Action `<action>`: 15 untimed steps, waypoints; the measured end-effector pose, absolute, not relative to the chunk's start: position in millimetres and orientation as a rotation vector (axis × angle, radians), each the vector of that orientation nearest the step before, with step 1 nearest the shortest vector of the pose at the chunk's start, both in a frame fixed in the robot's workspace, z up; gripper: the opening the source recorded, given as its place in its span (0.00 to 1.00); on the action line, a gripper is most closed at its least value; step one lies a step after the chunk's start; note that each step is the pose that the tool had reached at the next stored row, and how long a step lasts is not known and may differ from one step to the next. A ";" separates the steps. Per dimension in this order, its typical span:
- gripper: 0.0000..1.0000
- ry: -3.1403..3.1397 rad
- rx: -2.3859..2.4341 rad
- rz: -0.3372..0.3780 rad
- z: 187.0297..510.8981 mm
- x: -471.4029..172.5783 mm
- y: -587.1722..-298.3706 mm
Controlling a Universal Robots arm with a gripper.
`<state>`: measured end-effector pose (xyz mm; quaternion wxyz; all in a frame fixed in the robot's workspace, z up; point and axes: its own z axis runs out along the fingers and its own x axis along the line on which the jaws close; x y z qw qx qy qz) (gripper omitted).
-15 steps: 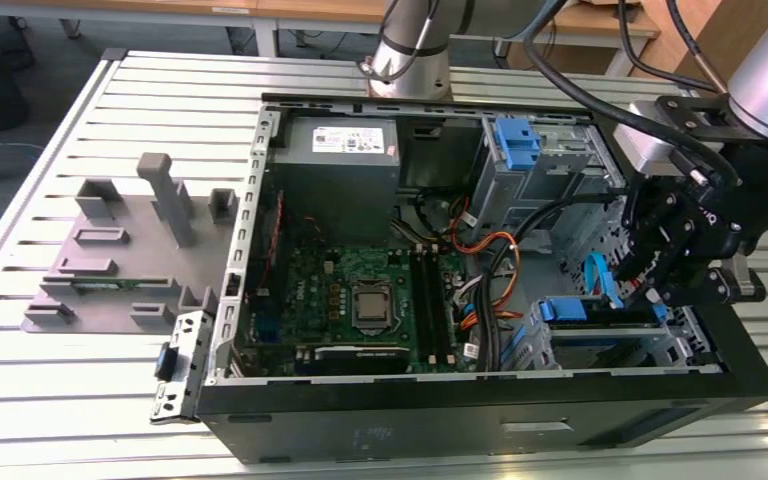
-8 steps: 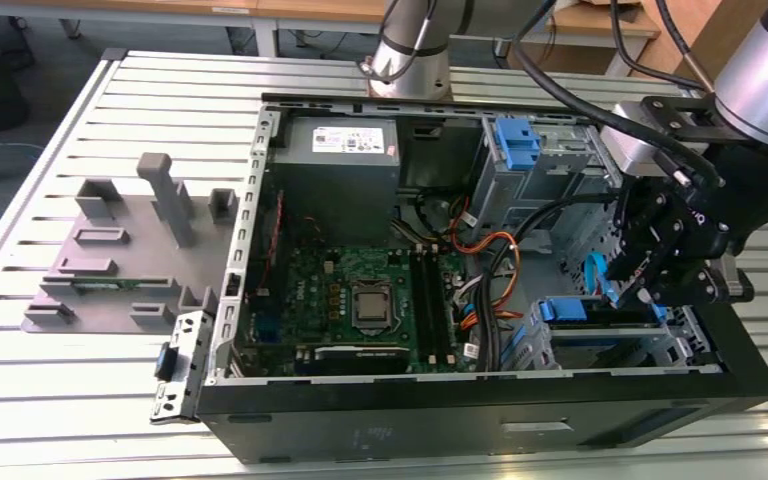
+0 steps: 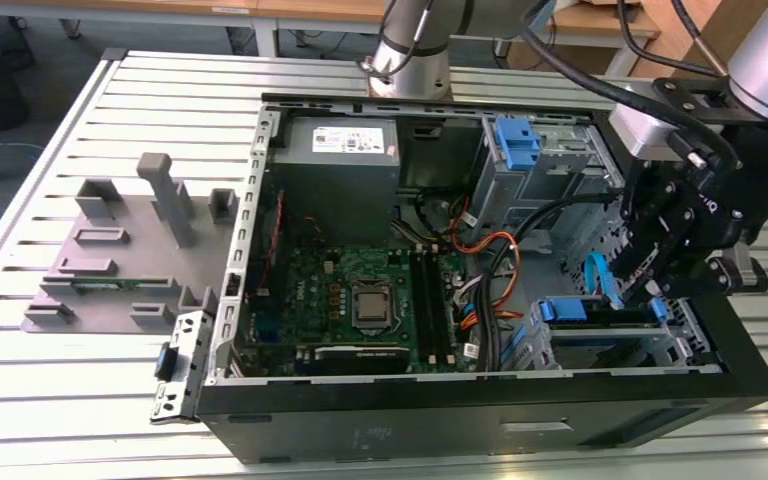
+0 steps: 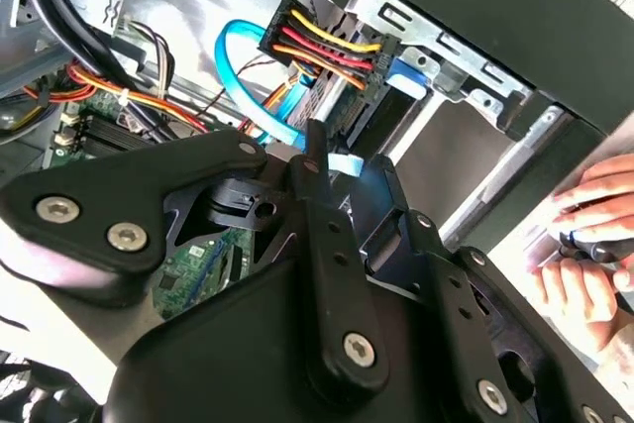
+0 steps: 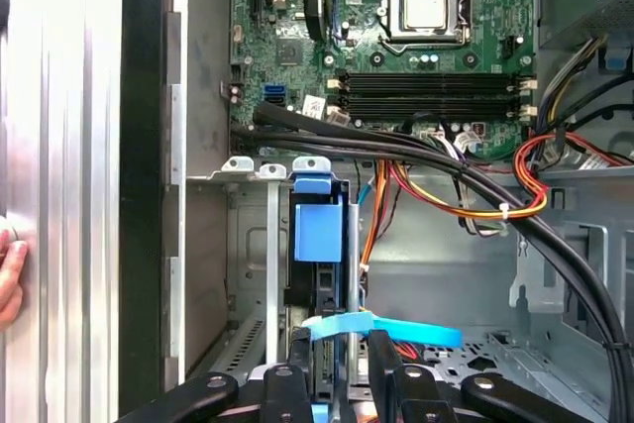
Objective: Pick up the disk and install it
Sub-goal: 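Insert the second disk wire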
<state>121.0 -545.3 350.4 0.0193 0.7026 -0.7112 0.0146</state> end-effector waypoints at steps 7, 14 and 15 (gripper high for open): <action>0.37 -2.207 2.181 0.045 353.0 123.0 -544.9; 0.37 -2.207 2.180 0.045 353.0 142.3 -544.1; 0.37 -2.207 2.180 0.045 353.0 144.7 -544.2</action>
